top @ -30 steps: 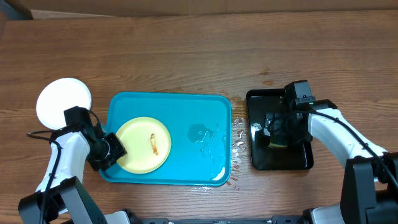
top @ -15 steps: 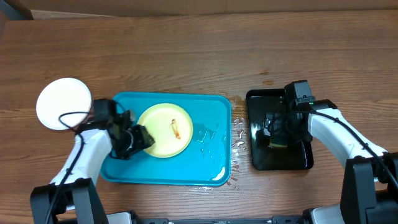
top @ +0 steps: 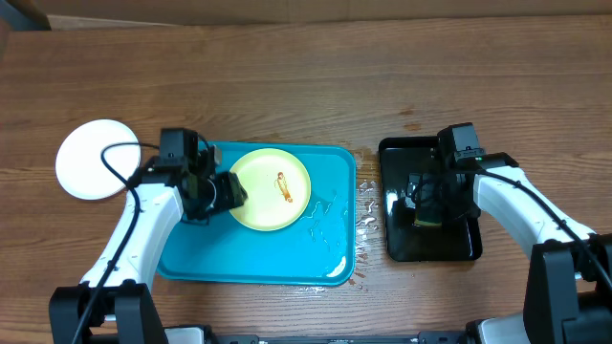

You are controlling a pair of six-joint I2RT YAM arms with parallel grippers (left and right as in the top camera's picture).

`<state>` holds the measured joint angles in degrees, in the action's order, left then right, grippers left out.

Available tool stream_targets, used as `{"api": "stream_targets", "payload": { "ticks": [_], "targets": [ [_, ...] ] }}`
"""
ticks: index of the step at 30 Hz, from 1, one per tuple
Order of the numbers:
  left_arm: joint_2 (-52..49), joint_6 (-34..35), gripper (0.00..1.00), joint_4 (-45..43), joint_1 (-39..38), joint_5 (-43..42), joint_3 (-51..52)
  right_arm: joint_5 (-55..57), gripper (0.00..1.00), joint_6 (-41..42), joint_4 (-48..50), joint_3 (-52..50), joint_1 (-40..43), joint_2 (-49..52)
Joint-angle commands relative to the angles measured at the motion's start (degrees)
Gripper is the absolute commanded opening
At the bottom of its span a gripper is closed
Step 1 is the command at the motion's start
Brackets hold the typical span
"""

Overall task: Clean dirty plates on tray and stack at the side
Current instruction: 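Grip the yellow plate rim and slide it to the teal tray's center, then rub the sponge in the black tray water with the right gripper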

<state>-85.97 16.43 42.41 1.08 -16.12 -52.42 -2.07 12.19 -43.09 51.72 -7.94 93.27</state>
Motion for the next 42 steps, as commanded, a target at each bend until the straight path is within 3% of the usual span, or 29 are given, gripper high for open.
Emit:
{"api": "stream_targets", "payload": {
  "ticks": [1, 7, 9, 16, 19, 22, 27, 31, 42],
  "targets": [
    [-0.4, 4.0, 0.54, -0.3, -0.8, 9.9, -1.3, 0.5, 1.00, 0.2, 0.2, -0.3, 0.2, -0.8],
    [-1.7, 7.0, 0.47, -2.2, -2.3, 12.7, 1.0, 0.5, 1.00, 0.2, 0.3, -0.3, 0.2, -0.8],
    [-2.6, 7.0, 0.37, -3.1, -2.8, 12.7, 1.6, 0.5, 1.00, 0.2, 0.3, -0.3, 0.2, -0.8],
    [-7.3, 6.8, 0.35, -4.2, -4.7, 12.1, 1.7, 0.5, 1.00, 0.2, 0.7, -0.3, 0.2, -0.8],
    [-9.7, 6.7, 0.31, -5.0, -4.9, 12.1, 1.7, 0.5, 1.00, 0.2, 0.7, -0.3, 0.2, -0.8],
    [-10.6, 6.7, 0.20, -5.4, -4.9, 12.1, 1.7, 0.5, 1.00, 0.2, 0.7, -0.3, 0.2, -0.8],
    [-10.6, 6.2, 0.17, -5.6, -4.9, 12.1, 1.6, 0.5, 1.00, 0.2, 0.7, -0.3, 0.2, -0.8],
    [-10.6, 5.8, 0.04, -5.6, -4.9, 12.0, 1.6, 0.5, 1.00, 0.2, 0.9, -0.3, 0.2, -0.8],
    [-10.6, 5.9, 0.04, -4.5, -4.9, 11.4, 1.6, -0.8, 1.00, 0.2, 6.0, -0.3, 0.2, -0.8]
  ]
}}
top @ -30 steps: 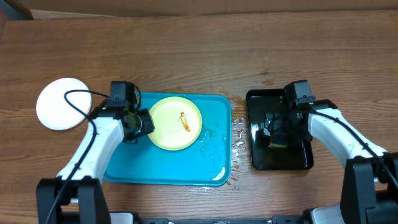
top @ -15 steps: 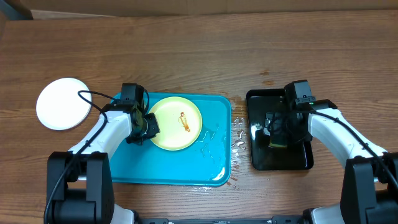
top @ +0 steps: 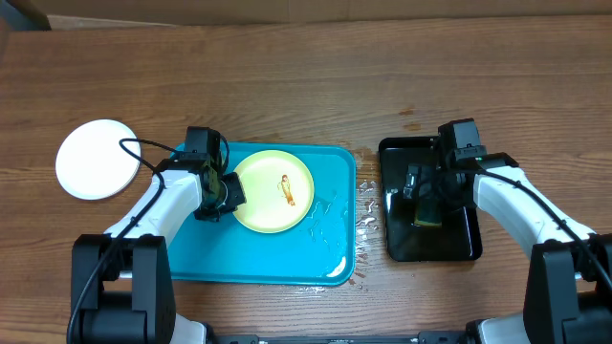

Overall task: Clean dirty plates on tray and stack at the side
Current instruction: 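Rub the sponge in the black tray water with the right gripper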

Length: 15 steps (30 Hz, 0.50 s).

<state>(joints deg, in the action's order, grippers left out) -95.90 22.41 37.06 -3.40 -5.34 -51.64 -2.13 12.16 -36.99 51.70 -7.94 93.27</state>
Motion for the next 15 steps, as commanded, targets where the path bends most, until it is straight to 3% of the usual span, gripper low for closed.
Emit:
{"api": "stream_targets", "payload": {
  "ticks": [1, 6, 10, 15],
  "targets": [
    [-0.7, -0.2, 0.04, 0.8, -0.4, 0.7, 0.8, -1.4, 1.00, 0.2, -1.0, -0.3, 0.2, -0.8],
    [-0.7, -0.2, 0.04, 0.8, -0.4, 0.7, 0.8, -1.6, 0.98, -0.2, -1.6, -0.3, 0.2, -0.8],
    [-0.7, -0.1, 0.04, 0.8, -0.4, 0.7, 0.8, -1.1, 0.70, 0.0, -1.7, -0.3, -0.1, -0.8],
    [-0.7, -0.1, 0.04, 0.8, -0.4, 0.7, 0.8, -1.1, 0.71, 1.4, -0.3, -0.4, -0.2, 0.0]
  ]
}}
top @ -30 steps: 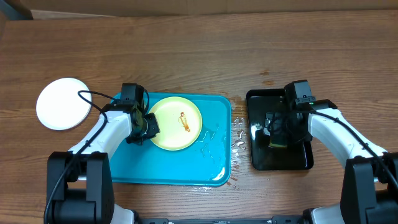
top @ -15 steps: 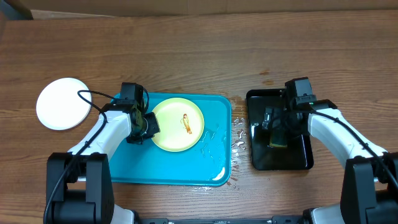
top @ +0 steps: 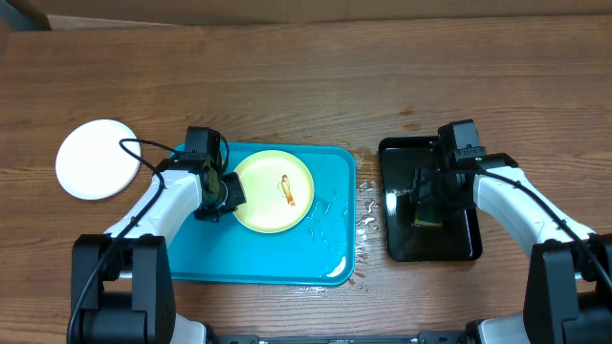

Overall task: Clean dirty plates on tray and stack at the side
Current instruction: 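Rub the sponge in the black tray water with the right gripper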

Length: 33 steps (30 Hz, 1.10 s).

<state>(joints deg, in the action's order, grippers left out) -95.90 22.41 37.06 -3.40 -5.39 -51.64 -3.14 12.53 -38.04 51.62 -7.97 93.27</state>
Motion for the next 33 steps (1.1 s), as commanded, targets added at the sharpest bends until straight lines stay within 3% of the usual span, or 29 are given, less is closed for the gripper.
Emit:
{"api": "stream_targets", "payload": {
  "ticks": [1, 6, 8, 12, 15, 16, 17, 18, 20, 25, 29, 31, 32, 33],
  "targets": [
    [-0.7, -0.2, 0.04, 0.8, -0.4, 0.9, 0.8, -0.1, 0.72, 1.0, 0.8, -0.3, -0.2, 0.4],
    [-0.7, -0.1, 0.04, 0.8, -0.4, 0.9, 0.8, -0.1, 0.74, 1.0, 2.8, -0.4, -0.2, 3.4],
    [-0.7, -0.1, 0.04, 0.8, -0.4, 0.9, 0.8, -0.1, 0.68, 1.0, 3.8, -0.4, -0.2, 4.4],
    [-0.7, -0.2, 0.04, 0.8, -0.4, 1.0, 0.8, -0.1, 0.04, 1.0, 4.3, -0.3, -0.2, 4.5],
    [-0.7, -0.2, 0.04, 0.8, -0.4, 1.0, 0.8, -0.1, 0.04, 0.7, 4.9, -0.2, -0.2, 4.5],
    [-0.7, -0.2, 0.04, 0.8, -0.4, 0.9, 0.8, -0.1, 0.09, 0.6, 4.9, -0.1, -0.2, 4.5],
    [-0.7, -0.2, 0.04, 0.7, -0.4, 0.9, 0.8, -0.1, 0.46, 0.6, 4.9, -0.1, -0.2, 4.5],
    [-0.7, -0.2, 0.04, 0.7, -0.4, 0.9, 0.8, -0.1, 0.56, 0.6, 4.9, -0.1, -0.2, 4.5],
    [-0.7, -0.2, 0.04, 0.8, -0.4, 0.9, 0.8, -0.1, 0.58, 0.6, 4.7, -0.1, -0.2, 4.5],
    [-0.7, -0.2, 0.04, 0.8, -0.4, 0.9, 0.8, -0.3, 0.57, 1.0, 1.5, -0.1, -0.2, 4.5],
    [-0.7, -0.2, 0.04, 0.8, -0.4, 0.9, 0.8, -1.5, 0.47, 1.0, -1.0, -0.1, -0.2, 4.5],
    [-0.7, -0.2, 0.05, 0.8, -0.4, 0.9, 0.8, -1.5, 0.11, 1.0, -1.3, -0.1, -0.2, 4.5],
    [-0.7, -0.2, 0.05, 0.8, -0.4, 0.9, 0.8, -1.4, 0.04, 1.0, -1.1, -0.1, -0.2, 4.5],
    [-0.7, -0.2, 0.05, 0.8, -0.4, 0.9, 0.8, -1.4, 0.04, 1.0, -0.7, -0.1, -0.2, 4.5]
  ]
}}
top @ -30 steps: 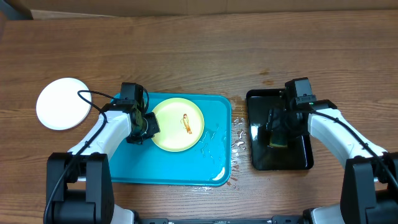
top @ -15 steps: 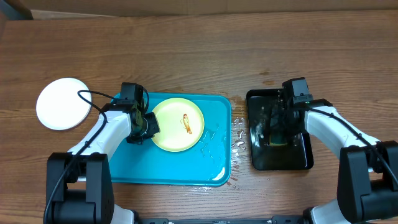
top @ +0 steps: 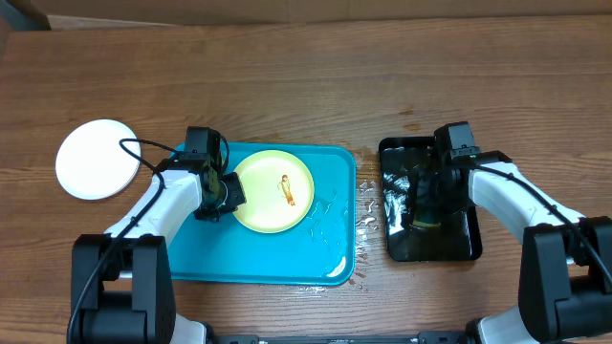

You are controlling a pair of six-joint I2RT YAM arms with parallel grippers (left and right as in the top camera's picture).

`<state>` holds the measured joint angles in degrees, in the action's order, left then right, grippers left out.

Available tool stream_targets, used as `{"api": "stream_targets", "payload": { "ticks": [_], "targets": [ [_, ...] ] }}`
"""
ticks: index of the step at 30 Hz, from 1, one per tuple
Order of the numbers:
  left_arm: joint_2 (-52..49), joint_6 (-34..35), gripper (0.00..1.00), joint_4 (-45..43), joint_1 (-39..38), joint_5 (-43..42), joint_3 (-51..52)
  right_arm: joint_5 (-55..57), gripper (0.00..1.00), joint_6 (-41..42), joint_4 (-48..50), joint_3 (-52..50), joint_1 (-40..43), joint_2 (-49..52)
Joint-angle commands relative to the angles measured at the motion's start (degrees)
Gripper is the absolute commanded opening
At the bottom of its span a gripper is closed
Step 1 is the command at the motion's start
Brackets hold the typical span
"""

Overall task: Clean dirty plates on tray and stack at the side
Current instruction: 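Rub the sponge in the black tray water with the right gripper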

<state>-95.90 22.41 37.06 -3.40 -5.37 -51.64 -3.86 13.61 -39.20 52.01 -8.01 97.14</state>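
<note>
A yellow-green plate [top: 273, 189] with an orange-brown smear [top: 284, 188] lies on the blue tray [top: 258, 253]. My left gripper [top: 229, 194] sits at the plate's left rim, seemingly shut on that rim. A clean white plate [top: 95, 159] rests on the table to the left of the tray. My right gripper [top: 426, 212] reaches down into the black tray [top: 402, 244], over a yellowish sponge [top: 426, 222]; its jaws are hidden under the wrist.
Water is spilled on the wood [top: 367, 212] between the blue tray and the black tray. A cardboard edge [top: 287, 11] runs along the far side of the table.
The right wrist has shifted slightly left inside the black tray. The left arm and the yellow-green plate have kept their places.
At first my left gripper sat at the plate's left rim with the arm set further left, and my right gripper was down in the black tray. Then the left arm and plate stood slightly right. The right gripper has stayed low over the sponge since.
</note>
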Motion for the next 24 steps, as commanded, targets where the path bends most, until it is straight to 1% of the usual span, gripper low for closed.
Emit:
{"api": "stream_targets", "payload": {
  "ticks": [1, 2, 3, 5, 9, 11, 14, 16, 17, 20, 21, 22, 23, 24],
  "targets": [
    [-0.7, -0.2, 0.05, 0.8, -0.4, 0.9, 0.8, -0.7, 0.16, -0.1, 1.0, -0.5, -0.1, 0.7],
    [-0.7, -0.2, 0.05, 0.8, -0.4, 0.9, 0.8, -0.7, 0.49, -0.1, 1.4, -0.5, -0.1, 0.7],
    [-0.7, -0.2, 0.05, 0.8, -0.4, 0.9, 0.8, -0.7, 0.64, -0.1, 1.4, -0.4, -0.1, 0.7],
    [-0.7, -0.2, 0.05, 0.9, -0.4, 0.9, 0.8, -0.8, 0.68, -0.1, -1.1, 0.6, -0.1, 0.7],
    [-0.7, -0.2, 0.05, 0.8, -0.4, 0.9, 0.8, -1.3, 0.80, -0.1, -8.5, 2.8, -0.1, 0.6],
    [-0.7, -0.2, 0.05, 0.8, -0.4, 0.9, 0.8, -2.3, 0.81, 0.0, -10.8, 2.8, -0.1, 0.6],
    [-0.7, -0.2, 0.05, 0.8, -0.4, 0.9, 0.8, -2.9, 0.79, 0.0, -12.1, 1.7, -0.1, 0.6],
    [-0.7, -0.2, 0.05, 0.8, -0.4, 0.9, 0.8, -2.8, 0.74, 0.0, -10.5, 0.4, -0.1, 0.6],
    [-0.7, -0.2, 0.05, 0.8, -0.4, 0.9, 0.8, -2.8, 0.68, 0.0, -9.0, -0.3, -0.1, 0.6],
    [-0.7, -0.2, 0.05, 0.8, -0.4, 0.9, 0.8, -2.9, 0.21, 0.0, -5.3, -2.4, -0.1, 0.7],
    [-0.7, -0.2, 0.05, 0.8, -0.4, 0.9, 0.8, -2.8, 0.12, -0.1, -4.7, -2.8, -0.1, 0.7],
    [-0.7, -0.2, 0.05, 0.8, -0.4, 1.0, 0.8, -2.8, 0.09, -0.1, -4.5, -3.0, -0.1, 0.7],
    [-0.7, -0.2, 0.05, 0.8, -0.4, 1.1, 0.8, -2.8, 0.09, -0.1, -4.8, -3.0, -0.1, 0.7],
    [-0.7, -0.2, 0.05, 0.8, -0.4, 1.2, 0.8, -2.9, 0.15, -0.1, -5.2, -2.9, -0.1, 0.7]
  ]
}}
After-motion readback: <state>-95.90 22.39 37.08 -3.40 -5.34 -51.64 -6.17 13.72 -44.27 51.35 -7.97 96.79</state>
